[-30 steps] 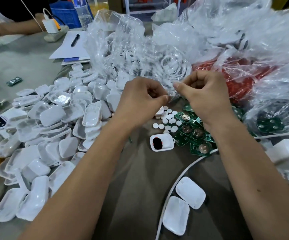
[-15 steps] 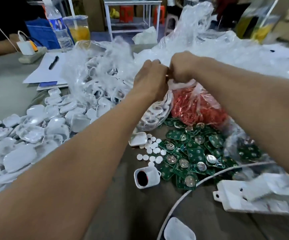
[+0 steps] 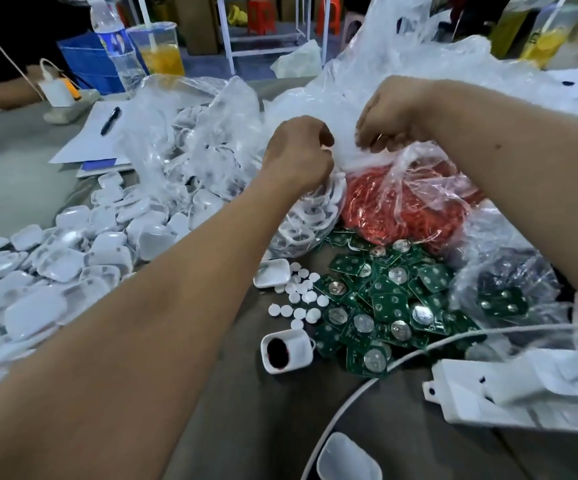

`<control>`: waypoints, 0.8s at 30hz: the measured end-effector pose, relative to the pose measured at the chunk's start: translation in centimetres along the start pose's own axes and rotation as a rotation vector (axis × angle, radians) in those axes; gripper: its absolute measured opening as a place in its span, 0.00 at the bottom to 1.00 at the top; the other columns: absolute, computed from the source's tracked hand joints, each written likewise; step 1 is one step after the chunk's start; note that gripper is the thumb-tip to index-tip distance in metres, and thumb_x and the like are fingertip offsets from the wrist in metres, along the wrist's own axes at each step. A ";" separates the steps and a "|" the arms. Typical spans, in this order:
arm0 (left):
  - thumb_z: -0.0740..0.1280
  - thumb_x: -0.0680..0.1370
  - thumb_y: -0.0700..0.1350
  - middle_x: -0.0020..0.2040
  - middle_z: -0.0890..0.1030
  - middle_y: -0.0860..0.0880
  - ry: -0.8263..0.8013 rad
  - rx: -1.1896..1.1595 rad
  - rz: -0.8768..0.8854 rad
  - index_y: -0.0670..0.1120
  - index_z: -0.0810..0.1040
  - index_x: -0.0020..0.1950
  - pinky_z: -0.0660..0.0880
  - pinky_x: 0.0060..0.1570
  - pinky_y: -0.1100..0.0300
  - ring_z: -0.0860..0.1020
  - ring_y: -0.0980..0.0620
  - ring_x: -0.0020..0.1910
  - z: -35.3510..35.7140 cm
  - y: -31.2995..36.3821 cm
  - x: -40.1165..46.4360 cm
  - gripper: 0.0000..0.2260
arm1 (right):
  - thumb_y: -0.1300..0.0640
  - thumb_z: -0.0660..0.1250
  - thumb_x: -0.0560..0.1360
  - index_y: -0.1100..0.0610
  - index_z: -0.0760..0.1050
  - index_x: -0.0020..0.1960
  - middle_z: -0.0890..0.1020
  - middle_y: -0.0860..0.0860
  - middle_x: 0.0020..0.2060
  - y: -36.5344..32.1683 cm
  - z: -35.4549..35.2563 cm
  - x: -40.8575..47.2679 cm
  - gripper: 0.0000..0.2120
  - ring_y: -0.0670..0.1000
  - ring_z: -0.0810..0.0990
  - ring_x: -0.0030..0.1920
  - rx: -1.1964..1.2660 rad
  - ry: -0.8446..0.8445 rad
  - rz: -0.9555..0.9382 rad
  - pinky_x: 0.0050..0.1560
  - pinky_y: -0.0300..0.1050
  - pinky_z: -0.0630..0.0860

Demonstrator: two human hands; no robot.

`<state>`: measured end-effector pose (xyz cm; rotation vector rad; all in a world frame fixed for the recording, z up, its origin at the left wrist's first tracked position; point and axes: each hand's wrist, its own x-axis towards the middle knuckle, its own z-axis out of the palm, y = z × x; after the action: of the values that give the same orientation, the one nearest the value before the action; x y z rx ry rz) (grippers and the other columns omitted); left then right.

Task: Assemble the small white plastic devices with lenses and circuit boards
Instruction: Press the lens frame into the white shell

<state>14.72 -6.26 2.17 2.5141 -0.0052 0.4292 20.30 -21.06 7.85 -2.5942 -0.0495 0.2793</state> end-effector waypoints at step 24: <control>0.74 0.76 0.35 0.36 0.83 0.45 -0.368 -0.771 -0.217 0.42 0.82 0.44 0.74 0.29 0.65 0.81 0.51 0.33 -6.0 -7.4 -15.5 0.04 | 0.59 0.72 0.80 0.61 0.86 0.46 0.83 0.54 0.34 3.7 14.2 -15.8 0.07 0.48 0.76 0.32 0.740 -0.115 -0.314 0.30 0.38 0.72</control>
<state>-1.02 1.82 -1.95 1.7687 -0.0333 -0.1230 1.81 -18.55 -2.94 -1.8026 -0.3264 0.2667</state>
